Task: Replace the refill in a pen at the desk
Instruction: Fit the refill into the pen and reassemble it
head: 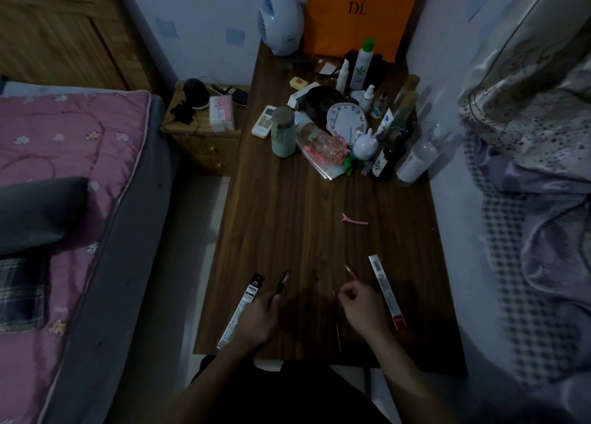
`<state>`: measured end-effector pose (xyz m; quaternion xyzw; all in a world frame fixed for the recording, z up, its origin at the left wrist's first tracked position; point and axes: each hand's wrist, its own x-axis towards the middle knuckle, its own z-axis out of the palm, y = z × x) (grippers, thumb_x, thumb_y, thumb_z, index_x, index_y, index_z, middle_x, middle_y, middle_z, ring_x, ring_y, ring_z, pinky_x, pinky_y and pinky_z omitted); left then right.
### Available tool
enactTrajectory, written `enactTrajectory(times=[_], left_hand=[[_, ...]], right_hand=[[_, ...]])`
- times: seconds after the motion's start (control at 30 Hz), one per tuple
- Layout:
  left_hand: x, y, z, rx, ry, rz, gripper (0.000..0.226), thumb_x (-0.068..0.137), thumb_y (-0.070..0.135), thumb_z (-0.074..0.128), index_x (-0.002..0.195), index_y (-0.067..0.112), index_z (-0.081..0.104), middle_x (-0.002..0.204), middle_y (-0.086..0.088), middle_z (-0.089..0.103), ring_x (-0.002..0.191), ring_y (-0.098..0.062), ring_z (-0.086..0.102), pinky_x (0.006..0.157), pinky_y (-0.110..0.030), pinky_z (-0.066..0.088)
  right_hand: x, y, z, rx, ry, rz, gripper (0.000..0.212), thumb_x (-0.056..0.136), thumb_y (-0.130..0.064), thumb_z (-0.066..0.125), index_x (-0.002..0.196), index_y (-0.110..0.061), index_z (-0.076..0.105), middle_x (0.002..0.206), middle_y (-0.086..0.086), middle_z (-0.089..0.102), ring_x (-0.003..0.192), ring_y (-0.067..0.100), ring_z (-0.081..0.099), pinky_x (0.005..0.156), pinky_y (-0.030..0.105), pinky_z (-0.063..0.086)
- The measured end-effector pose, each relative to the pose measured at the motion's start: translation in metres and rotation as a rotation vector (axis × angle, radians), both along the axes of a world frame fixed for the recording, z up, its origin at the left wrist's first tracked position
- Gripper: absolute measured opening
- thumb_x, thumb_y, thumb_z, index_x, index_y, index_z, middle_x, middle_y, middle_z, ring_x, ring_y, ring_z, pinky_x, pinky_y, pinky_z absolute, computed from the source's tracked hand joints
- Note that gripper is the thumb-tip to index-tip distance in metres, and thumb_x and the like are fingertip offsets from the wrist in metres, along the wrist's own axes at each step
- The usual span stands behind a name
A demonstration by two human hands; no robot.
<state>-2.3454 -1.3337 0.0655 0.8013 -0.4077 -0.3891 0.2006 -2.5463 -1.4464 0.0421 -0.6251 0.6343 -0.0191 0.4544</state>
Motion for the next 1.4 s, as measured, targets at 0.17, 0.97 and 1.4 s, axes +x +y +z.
enactTrajectory(times=[0.17, 0.97, 1.4], left_hand=[[-0.003, -0.004, -0.023, 0.041, 0.076, 0.008, 0.026, 0.103, 0.017, 0.038, 0.107, 0.001, 0.058, 0.077, -0.017, 0.063, 0.072, -0.038, 0.064, 0.065, -0.043, 0.049], [-0.004, -0.010, -0.052, 0.309, -0.375, -0.210, 0.036, 0.090, 0.048, 0.053, 0.115, 0.026, 0.063, 0.101, 0.001, 0.074, 0.093, -0.020, 0.071, 0.078, -0.035, 0.058], [-0.024, -0.078, -0.051, -0.044, -0.235, -0.257, 0.027, 0.096, 0.034, 0.045, 0.112, 0.023, 0.063, 0.103, -0.004, 0.067, 0.088, -0.022, 0.068, 0.074, -0.035, 0.056]], right_hand=[[-0.003, 0.014, -0.013, -0.028, 0.235, 0.102, 0.019, 0.085, -0.036, 0.069, 0.091, -0.020, 0.075, 0.081, -0.002, 0.075, 0.080, 0.017, 0.071, 0.069, 0.026, 0.052], [0.003, 0.024, -0.024, 0.115, 0.067, 0.036, 0.018, 0.088, -0.027, 0.056, 0.071, -0.023, 0.060, 0.063, 0.000, 0.068, 0.053, 0.008, 0.065, 0.052, 0.025, 0.048], [-0.011, 0.023, -0.020, 0.036, -0.153, -0.102, 0.028, 0.099, -0.019, 0.051, 0.073, -0.026, 0.061, 0.055, -0.009, 0.060, 0.046, -0.001, 0.052, 0.046, 0.013, 0.039]])
